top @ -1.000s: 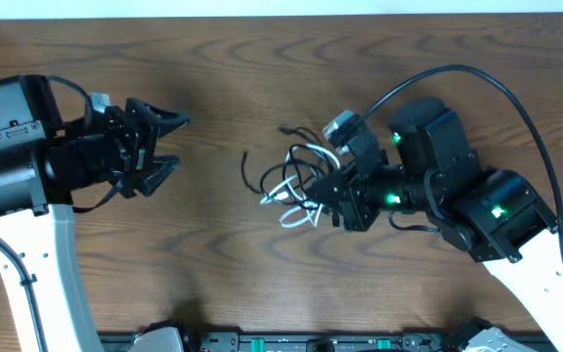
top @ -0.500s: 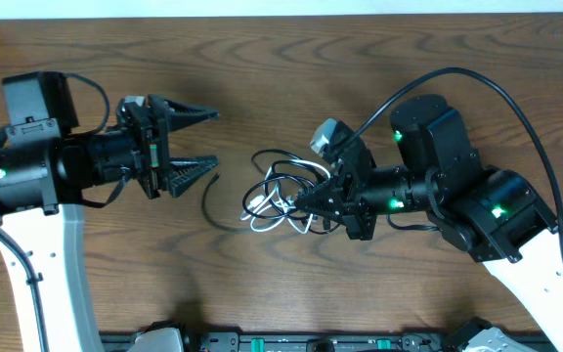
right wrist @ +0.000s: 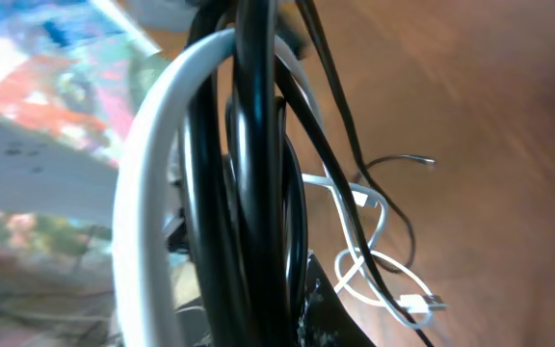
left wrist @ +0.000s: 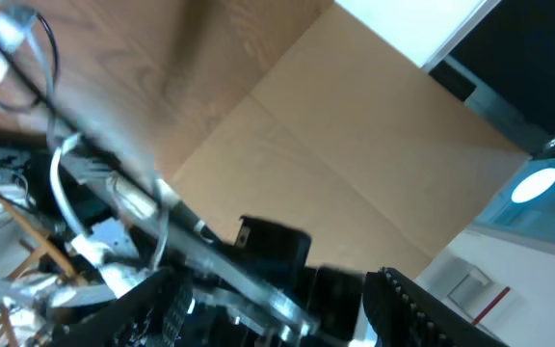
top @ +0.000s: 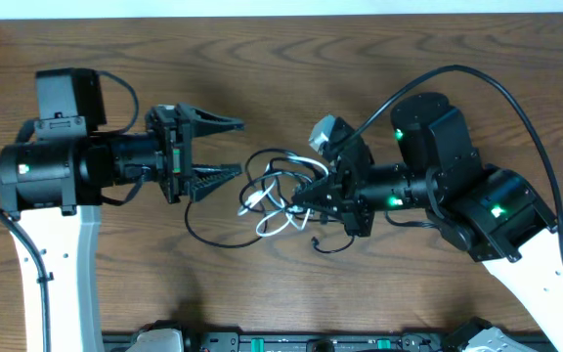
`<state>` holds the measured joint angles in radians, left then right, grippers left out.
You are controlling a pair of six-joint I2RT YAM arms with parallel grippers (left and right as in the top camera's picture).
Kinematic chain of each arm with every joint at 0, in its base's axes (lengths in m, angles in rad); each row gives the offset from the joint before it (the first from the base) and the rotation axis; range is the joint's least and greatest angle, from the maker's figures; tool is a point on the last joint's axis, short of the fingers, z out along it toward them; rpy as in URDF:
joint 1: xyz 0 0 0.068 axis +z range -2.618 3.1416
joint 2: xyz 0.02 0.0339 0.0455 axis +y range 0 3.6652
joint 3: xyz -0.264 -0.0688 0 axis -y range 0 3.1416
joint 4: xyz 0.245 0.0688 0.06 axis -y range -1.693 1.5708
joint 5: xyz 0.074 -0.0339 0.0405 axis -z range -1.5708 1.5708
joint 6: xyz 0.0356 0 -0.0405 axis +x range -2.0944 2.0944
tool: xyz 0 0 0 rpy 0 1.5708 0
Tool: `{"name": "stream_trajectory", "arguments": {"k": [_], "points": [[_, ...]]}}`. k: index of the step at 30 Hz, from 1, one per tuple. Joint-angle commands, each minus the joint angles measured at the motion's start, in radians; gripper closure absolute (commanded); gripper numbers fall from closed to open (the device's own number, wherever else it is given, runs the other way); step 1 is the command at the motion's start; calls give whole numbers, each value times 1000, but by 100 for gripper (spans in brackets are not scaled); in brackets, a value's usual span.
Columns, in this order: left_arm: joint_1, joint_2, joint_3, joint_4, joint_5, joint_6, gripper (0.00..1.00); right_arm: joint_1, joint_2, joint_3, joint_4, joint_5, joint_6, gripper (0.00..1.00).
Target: Untangle cables
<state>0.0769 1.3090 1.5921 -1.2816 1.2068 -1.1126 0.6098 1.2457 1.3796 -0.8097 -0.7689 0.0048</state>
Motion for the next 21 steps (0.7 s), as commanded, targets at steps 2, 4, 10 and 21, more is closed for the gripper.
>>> {"name": "stream_trajectory", "arguments": {"k": [2,4,10,21], "points": [[-18,-2,8,-1,24,-35,37,-6,44,6,11,118,47,99],[-17,-2,8,-1,24,-40,37,-6,71,6,22,78,51,99],[-17,-2,8,0,23,-79,37,1,128,6,134,-151,51,99],[-16,-2,8,55,-60,-103,37,33,130,6,154,-172,49,99]]}}
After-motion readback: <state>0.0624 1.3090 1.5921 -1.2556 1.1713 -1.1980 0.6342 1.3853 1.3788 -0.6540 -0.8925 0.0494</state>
